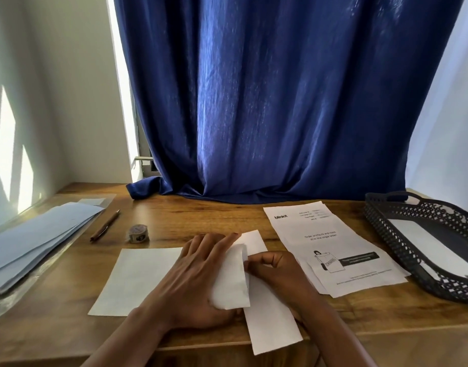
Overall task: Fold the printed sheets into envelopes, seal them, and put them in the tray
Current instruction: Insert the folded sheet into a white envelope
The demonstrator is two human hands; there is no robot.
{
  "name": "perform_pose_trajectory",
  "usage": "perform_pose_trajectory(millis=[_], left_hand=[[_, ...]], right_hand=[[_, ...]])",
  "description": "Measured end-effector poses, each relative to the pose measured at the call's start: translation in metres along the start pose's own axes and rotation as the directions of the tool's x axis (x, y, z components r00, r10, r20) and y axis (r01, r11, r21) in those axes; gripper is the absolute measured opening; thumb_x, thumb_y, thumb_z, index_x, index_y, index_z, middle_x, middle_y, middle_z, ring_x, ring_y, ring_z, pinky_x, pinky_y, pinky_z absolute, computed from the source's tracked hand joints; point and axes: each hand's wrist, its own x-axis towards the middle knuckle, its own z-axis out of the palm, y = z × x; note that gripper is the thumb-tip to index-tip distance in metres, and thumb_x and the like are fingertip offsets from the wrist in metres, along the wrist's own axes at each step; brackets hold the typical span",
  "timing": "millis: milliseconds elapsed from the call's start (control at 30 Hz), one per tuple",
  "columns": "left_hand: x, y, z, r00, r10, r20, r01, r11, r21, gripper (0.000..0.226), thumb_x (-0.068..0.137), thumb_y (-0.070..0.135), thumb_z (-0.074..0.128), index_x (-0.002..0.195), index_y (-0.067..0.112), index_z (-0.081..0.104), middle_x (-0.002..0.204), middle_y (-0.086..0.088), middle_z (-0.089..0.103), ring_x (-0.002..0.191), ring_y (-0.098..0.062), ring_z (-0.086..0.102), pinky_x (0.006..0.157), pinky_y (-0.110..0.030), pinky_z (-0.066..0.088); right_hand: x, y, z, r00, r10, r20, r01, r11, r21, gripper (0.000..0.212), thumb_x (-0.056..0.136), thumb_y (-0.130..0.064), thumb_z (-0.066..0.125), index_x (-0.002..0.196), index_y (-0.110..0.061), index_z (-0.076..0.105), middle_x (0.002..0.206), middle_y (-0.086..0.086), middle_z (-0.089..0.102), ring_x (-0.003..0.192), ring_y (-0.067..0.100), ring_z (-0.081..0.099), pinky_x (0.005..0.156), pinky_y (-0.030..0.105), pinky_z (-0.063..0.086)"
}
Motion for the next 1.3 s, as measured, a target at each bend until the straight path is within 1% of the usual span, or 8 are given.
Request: perform_pose_trajectory(millis=[200,300,367,533,700,833,967,1300], left_hand=[[-0.003,-0.003,-0.004,0.998,-0.038,-0.043,0.038,0.999,0.008,0.122,0.064,0.077,0.073,0.16,0.041,0.008,0.146,0.019,0.03,0.126,-0.005,0.028,0.112,-0.032,0.031],[-0.002,-0.006,-0.002,0.995,-0.082,-0.055,0.083,0.997,0.003,0.124,0.064,0.08,0.072,0.159,0.045,0.001,0.15,0.019,0.026,0.129,-0.001,0.02,0.112,-0.032,0.026],[-0.002,-0.008,-0.001,0.993,-0.093,-0.075,0.094,0.996,0.007,0.125,0.063,0.083,0.071,0.16,0.044,0.001,0.151,0.018,0.025,0.13,0.0,0.017,0.112,-0.032,0.023],[-0.002,-0.007,0.0,0.989,-0.085,-0.12,0.091,0.995,0.044,0.125,0.062,0.087,0.068,0.161,0.04,0.008,0.15,0.013,0.03,0.131,-0.005,0.021,0.111,-0.035,0.024],[-0.002,-0.003,0.0,0.99,-0.056,-0.132,0.065,0.995,0.07,0.123,0.063,0.083,0.069,0.161,0.036,0.012,0.15,0.008,0.032,0.133,-0.011,0.026,0.111,-0.034,0.024],[-0.003,-0.001,-0.001,0.991,-0.044,-0.124,0.053,0.996,0.071,0.122,0.064,0.083,0.069,0.161,0.035,0.012,0.152,0.007,0.031,0.135,-0.013,0.027,0.113,-0.035,0.025],[-0.003,0.0,-0.002,0.992,-0.038,-0.122,0.048,0.996,0.075,0.121,0.065,0.082,0.069,0.161,0.036,0.011,0.152,0.007,0.03,0.136,-0.014,0.026,0.115,-0.037,0.024],[-0.002,0.001,0.0,0.992,-0.009,-0.129,0.021,0.996,0.09,0.116,0.066,0.078,0.069,0.159,0.033,0.016,0.148,0.006,0.035,0.134,-0.016,0.031,0.114,-0.039,0.028]], right_hand=[[0.0,-0.012,-0.008,0.994,-0.088,-0.069,0.086,0.996,-0.029,0.021,0.084,-0.054,0.07,0.102,-0.048,0.078,0.115,-0.023,0.073,0.099,0.002,0.068,0.079,0.016,0.05],[-0.002,-0.021,-0.03,0.982,-0.154,-0.106,0.115,0.945,-0.307,0.064,0.095,-0.047,0.064,0.15,-0.056,0.032,0.141,-0.025,0.036,0.122,0.005,0.05,0.097,0.023,0.045],[-0.008,-0.029,-0.046,0.991,-0.093,-0.095,0.052,0.931,-0.361,0.088,0.091,-0.055,0.065,0.157,-0.053,0.007,0.139,-0.021,0.033,0.119,0.01,0.055,0.092,0.029,0.052],[-0.022,-0.046,-0.079,0.999,0.004,0.045,0.013,0.929,-0.37,0.065,0.076,-0.064,0.06,0.134,-0.034,0.054,0.114,-0.024,0.069,0.091,0.0,0.073,0.071,0.016,0.059],[-0.025,-0.057,-0.081,0.988,0.073,0.136,-0.005,0.895,-0.446,0.063,0.076,-0.069,0.052,0.131,-0.039,0.054,0.121,-0.025,0.065,0.099,-0.002,0.069,0.079,0.013,0.055],[-0.022,-0.059,-0.077,0.98,0.117,0.163,-0.02,0.864,-0.503,0.056,0.085,-0.067,0.054,0.134,-0.04,0.052,0.127,-0.02,0.064,0.106,0.004,0.068,0.096,0.028,0.056],[-0.02,-0.061,-0.072,0.959,0.158,0.236,-0.005,0.841,-0.542,0.028,0.089,-0.065,0.057,0.113,-0.049,0.057,0.111,-0.032,0.062,0.093,-0.008,0.069,0.076,0.013,0.055],[0.007,-0.103,-0.069,0.859,0.263,0.438,0.109,0.744,-0.659,0.021,0.1,-0.043,0.061,0.118,-0.034,0.068,0.111,-0.013,0.074,0.099,0.005,0.072,0.084,0.022,0.058]])
